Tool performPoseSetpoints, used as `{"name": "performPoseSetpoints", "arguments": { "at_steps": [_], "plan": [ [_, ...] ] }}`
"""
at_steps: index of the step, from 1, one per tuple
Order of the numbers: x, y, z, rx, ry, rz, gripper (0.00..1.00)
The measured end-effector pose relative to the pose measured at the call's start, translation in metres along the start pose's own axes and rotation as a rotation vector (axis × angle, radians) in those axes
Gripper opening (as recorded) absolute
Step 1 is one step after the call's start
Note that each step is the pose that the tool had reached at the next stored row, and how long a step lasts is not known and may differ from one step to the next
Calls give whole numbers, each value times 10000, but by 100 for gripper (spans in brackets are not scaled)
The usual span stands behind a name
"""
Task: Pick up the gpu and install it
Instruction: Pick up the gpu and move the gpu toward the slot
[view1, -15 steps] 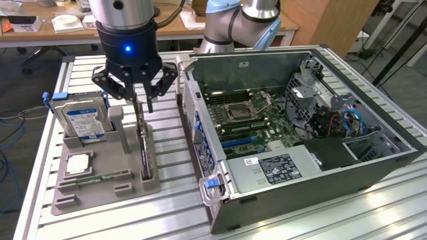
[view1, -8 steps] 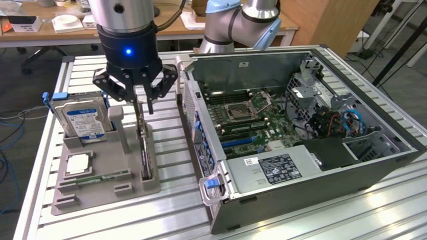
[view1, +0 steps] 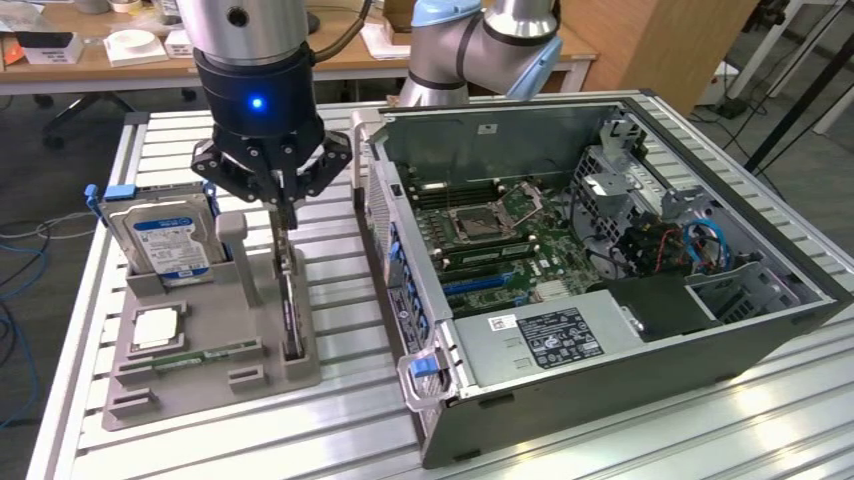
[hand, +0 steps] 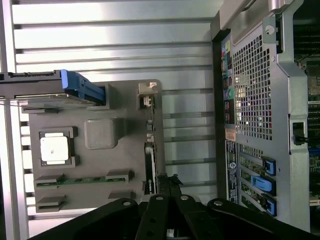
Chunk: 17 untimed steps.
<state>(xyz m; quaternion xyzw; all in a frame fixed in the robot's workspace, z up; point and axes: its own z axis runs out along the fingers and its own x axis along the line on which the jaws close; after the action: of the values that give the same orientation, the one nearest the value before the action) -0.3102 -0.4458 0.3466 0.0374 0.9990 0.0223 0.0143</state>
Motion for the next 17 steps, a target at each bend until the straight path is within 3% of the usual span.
{"name": "performPoseSetpoints", "arguments": {
  "at_steps": [3,9,11,14,17],
  "plan": [
    [0,0,0,1,0,0,12],
    [0,0,0,1,0,0,42],
    [0,0,0,0,0,0,42],
    [0,0,1,0,0,0,54],
    [1,-2,41,-1,-8,-1,54]
  ]
}}
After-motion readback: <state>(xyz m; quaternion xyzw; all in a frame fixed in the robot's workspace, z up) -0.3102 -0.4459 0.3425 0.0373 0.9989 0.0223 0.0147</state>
